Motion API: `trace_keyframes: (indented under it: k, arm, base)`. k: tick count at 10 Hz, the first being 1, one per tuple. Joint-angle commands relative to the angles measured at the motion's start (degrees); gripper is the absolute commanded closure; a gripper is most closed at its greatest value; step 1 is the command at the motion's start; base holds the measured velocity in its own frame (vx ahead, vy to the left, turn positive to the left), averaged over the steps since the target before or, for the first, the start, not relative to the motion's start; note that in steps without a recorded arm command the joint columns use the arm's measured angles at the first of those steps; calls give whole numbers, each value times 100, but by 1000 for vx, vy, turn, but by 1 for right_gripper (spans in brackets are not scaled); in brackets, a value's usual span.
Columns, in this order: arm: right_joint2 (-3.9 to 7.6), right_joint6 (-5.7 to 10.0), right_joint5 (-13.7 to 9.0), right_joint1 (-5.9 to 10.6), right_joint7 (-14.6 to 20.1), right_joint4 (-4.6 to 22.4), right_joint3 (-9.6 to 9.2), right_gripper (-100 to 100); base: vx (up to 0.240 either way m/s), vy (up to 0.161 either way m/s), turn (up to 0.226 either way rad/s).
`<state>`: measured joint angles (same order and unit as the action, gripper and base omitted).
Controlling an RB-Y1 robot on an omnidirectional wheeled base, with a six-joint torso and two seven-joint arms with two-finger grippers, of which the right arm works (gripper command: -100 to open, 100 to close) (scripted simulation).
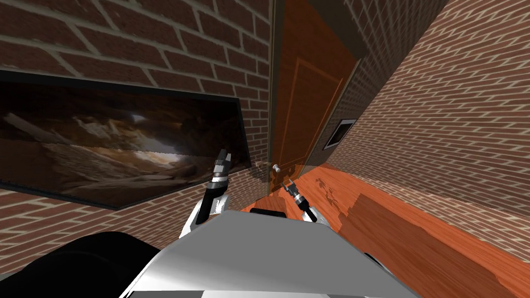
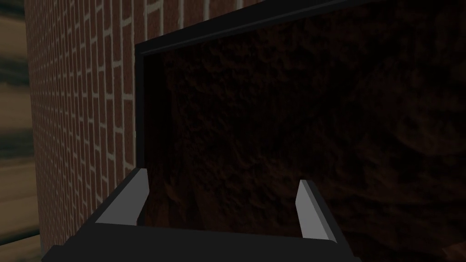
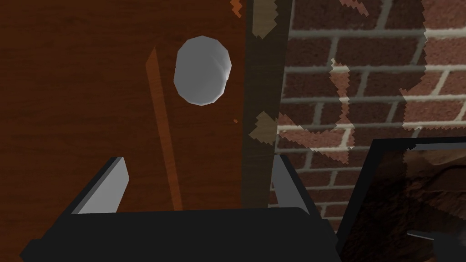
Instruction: Pull the door open
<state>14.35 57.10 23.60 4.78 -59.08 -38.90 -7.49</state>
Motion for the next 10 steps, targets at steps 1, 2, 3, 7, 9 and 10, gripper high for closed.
trace_keyframes:
  k: [1,2,3,7,9,10]
  arm:
    - [21,60,28,67,-120,170,-13,-100]
    - [16,40,17,41,-73,110,-7,-100]
    - [61,5,-187,24,-180,123,-22,-100]
    - [156,-91,-648,-30,-378,124,-56,-100]
    - [199,-135,-861,-55,-465,126,-71,-100]
    - [221,-156,-966,-67,-507,127,-79,-100]
  base:
    - [89,-22,8]
    - [41,-11,3]
    - [-26,99,217]
    - [16,146,190]
    - [75,48,152]
    - [85,11,153]
